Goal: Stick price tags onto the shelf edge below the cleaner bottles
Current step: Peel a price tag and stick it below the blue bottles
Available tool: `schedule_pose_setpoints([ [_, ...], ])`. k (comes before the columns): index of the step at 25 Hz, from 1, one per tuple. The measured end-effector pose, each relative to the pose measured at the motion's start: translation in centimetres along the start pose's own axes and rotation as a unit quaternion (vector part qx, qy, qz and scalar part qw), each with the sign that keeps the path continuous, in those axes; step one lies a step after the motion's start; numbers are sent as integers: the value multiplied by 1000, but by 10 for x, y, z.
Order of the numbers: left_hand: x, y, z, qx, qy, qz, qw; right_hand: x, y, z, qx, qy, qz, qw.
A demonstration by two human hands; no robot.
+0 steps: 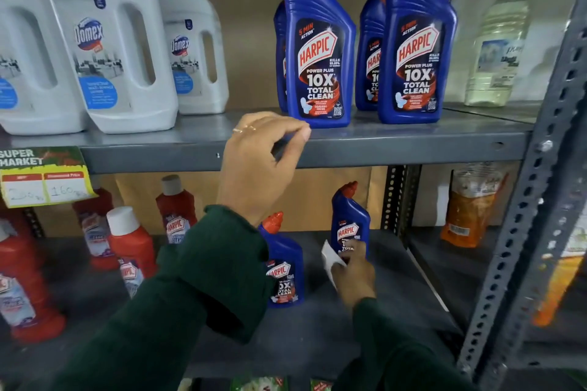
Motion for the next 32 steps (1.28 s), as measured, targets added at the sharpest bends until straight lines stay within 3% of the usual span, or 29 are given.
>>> schedule_pose_setpoints([
  [3, 18, -24, -10, 13, 19, -77, 997, 28, -34, 57, 205, -41, -46, 977],
  [5, 18, -37, -5, 107, 7, -59, 993, 49, -67, 91, 352, -67, -116, 926],
  [7, -7, -56, 18, 243, 54, 83, 965, 69, -102, 117, 470, -69, -171, 863],
  [9, -38, -87, 39, 355, 47, 278, 891, 87, -130, 137, 548, -59, -192, 812],
  [10, -47, -98, 42, 402, -13, 326, 855, 95, -138, 144, 569, -59, -197, 796],
  [12, -56, -106, 35, 463, -130, 328, 813, 106, -148, 157, 605, -82, -187, 770],
  [15, -52, -91, 23, 406, -120, 296, 856, 109, -153, 168, 648, -132, -142, 737],
  [17, -42, -74, 9, 321, -70, 276, 903, 116, -149, 174, 638, -125, -129, 749],
  [19, -33, -57, -13, 197, -17, 277, 940, 130, -136, 180, 578, -94, -143, 798],
  [22, -29, -42, -45, 44, 22, 291, 956, 147, -113, 191, 490, -91, -186, 847],
  [24, -24, -33, -51, 15, 22, 268, 963, 148, -101, 199, 466, -85, -158, 867],
  [29, -19, -15, -42, 33, 28, 219, 975, 157, -72, 207, 349, 19, -132, 928],
  [32, -17, -8, -35, 44, 53, 187, 980, 159, -74, 221, 396, -26, -169, 902],
])
Point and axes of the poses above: each hand's wrist, its own y-axis towards the middle knuckle, its own x-axis out of the back of the hand, z = x × y, the point moved 9 cm from there along y, towards the middle knuckle, and after that the axes turned 4 degrees about -z, right-handed, at the moved point
